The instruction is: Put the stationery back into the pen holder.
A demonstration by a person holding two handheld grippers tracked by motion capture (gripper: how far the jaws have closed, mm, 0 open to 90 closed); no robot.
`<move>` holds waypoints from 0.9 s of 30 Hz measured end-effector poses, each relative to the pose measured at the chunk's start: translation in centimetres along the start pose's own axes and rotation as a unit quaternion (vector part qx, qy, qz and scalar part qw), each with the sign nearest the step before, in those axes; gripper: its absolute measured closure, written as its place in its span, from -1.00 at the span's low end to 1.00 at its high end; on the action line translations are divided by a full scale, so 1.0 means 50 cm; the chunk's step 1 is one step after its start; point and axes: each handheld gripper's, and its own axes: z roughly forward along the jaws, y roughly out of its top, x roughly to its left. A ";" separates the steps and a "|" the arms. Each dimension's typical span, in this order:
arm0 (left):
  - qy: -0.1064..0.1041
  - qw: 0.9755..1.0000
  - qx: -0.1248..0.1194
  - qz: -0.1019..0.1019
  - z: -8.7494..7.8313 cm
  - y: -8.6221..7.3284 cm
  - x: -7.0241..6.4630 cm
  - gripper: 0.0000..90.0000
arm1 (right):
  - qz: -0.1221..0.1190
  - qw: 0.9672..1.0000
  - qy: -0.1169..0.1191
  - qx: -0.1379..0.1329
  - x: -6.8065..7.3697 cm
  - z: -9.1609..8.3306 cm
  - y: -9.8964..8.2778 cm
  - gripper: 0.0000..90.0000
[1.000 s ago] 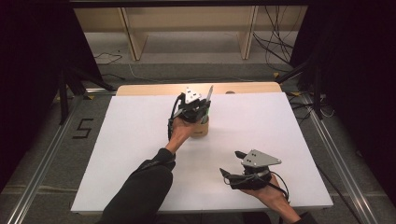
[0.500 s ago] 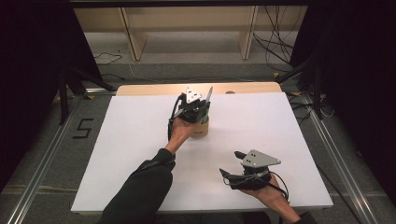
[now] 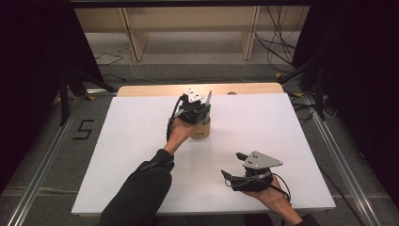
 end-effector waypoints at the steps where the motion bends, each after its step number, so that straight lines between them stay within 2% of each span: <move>1: 0.001 1.000 -0.001 -0.002 0.000 0.000 0.001 0.73 | 0.000 1.000 0.000 0.001 0.000 0.000 0.000 -0.48; 5: -0.006 1.000 0.011 -0.003 -0.002 0.002 0.003 0.71 | -0.001 1.000 0.002 0.003 0.001 0.001 0.000 -0.48; 11: -0.005 1.000 0.009 0.003 -0.013 0.011 -0.003 0.31 | -0.001 1.000 0.002 0.004 0.001 0.002 0.000 -0.48; 13: -0.008 1.000 0.009 0.003 -0.016 0.016 -0.003 0.30 | -0.002 1.000 0.002 0.005 0.000 0.002 -0.001 -0.48; 19: -0.018 0.999 0.031 0.017 -0.001 0.016 -0.017 0.24 | -0.003 1.000 0.002 0.007 0.001 0.003 0.000 -0.48; 22: -0.016 0.998 0.038 0.037 0.004 0.014 -0.028 0.22 | -0.001 1.000 0.002 0.006 0.000 0.003 -0.001 -0.48; 27: -0.018 0.999 0.032 0.030 -0.006 0.021 -0.027 0.12 | -0.002 1.000 0.003 0.006 0.000 0.003 -0.001 -0.49</move>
